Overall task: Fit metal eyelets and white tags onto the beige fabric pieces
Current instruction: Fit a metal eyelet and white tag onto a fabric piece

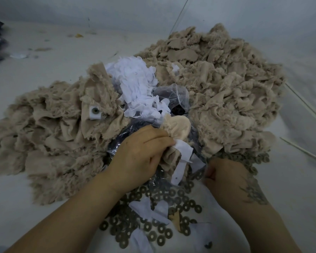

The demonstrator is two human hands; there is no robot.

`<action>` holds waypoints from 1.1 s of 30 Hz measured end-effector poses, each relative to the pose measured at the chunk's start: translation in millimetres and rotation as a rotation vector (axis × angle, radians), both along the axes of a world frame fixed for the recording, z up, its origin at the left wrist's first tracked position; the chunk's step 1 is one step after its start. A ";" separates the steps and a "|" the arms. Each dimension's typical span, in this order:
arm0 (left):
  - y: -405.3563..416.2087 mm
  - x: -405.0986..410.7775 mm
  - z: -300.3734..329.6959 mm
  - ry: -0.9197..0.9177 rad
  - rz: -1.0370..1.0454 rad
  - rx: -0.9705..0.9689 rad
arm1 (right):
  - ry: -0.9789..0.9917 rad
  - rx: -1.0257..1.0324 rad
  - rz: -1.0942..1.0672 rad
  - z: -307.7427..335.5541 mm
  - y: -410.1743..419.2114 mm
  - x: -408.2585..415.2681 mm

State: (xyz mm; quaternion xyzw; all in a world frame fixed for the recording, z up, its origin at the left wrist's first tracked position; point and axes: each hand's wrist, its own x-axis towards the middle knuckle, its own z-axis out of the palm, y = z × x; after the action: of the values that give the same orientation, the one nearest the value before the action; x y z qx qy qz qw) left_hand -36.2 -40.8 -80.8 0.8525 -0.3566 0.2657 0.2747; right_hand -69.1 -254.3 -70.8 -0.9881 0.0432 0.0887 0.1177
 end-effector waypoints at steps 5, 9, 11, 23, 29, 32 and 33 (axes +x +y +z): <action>0.7 0.3 1.2 0.003 -0.009 0.000 | 0.044 0.008 0.021 9.5 -11.6 4.0; 1.1 0.0 2.5 -0.011 -0.021 0.001 | -0.441 0.245 -0.025 24.5 -12.3 6.0; 0.8 -0.3 3.4 -0.022 -0.025 0.014 | -0.509 0.444 0.008 29.8 -2.2 9.7; 0.5 3.2 6.7 -0.053 -0.061 0.006 | -0.628 0.799 0.161 29.5 28.1 53.2; -1.0 6.5 8.7 -0.035 -0.039 -0.112 | -0.727 0.836 0.367 14.4 37.7 52.4; -2.0 6.4 10.8 0.002 -0.002 -0.178 | -0.687 0.963 0.335 8.9 37.0 52.2; -2.1 6.1 11.5 0.020 0.017 -0.204 | -0.694 0.964 0.346 7.4 36.7 51.9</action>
State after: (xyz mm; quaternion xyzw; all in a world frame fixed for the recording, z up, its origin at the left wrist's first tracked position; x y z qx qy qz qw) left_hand -30.1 -43.0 -69.3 0.8257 -0.3176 0.2944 0.3615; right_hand -17.2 -217.6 -63.4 -0.7878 -0.2034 -0.2108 0.5419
